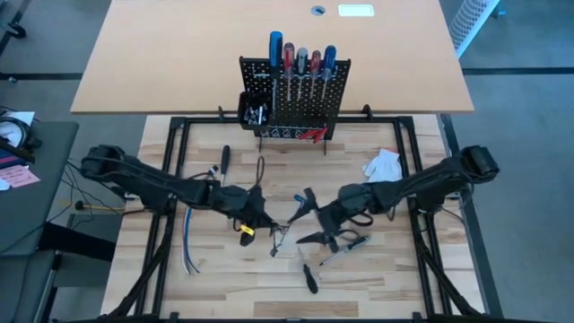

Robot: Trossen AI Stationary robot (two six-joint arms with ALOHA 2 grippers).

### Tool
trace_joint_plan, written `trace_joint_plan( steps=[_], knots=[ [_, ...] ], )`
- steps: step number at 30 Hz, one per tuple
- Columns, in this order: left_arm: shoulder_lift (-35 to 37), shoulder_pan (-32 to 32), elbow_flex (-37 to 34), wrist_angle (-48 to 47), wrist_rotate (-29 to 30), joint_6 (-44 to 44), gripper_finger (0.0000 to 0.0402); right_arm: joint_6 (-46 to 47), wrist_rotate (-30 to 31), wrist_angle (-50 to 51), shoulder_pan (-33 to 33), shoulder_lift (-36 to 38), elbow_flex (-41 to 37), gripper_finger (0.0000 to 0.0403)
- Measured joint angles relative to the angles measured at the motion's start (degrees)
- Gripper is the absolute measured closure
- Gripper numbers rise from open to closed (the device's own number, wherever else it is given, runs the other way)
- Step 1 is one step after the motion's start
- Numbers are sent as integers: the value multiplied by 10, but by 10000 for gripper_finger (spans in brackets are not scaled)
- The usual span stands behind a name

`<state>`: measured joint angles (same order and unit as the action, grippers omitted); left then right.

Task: Hang tools onto peg board
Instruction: Hang the black safety glasses into the black bin on the black pegboard

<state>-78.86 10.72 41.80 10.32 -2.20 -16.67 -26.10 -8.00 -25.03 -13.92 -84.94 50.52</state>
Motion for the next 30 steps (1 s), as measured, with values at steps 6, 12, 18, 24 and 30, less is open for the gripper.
trace_joint_plan(
  steps=[6,12,18,24,30],
  knots=[
    [-43,-17,0,2,-59,-14,392,-44,-7,89,0,-77,102,82],
    [-57,-21,0,2,-70,-15,386,-83,-13,243,-3,-140,198,83],
    [-56,-21,0,2,-72,-14,386,-85,-12,331,-6,-183,250,91],
    [-56,-21,0,3,-70,-6,385,-56,-11,341,-6,-179,254,131],
    [-51,-22,0,1,-67,10,358,-36,-5,356,-5,-165,253,194]
  ],
)
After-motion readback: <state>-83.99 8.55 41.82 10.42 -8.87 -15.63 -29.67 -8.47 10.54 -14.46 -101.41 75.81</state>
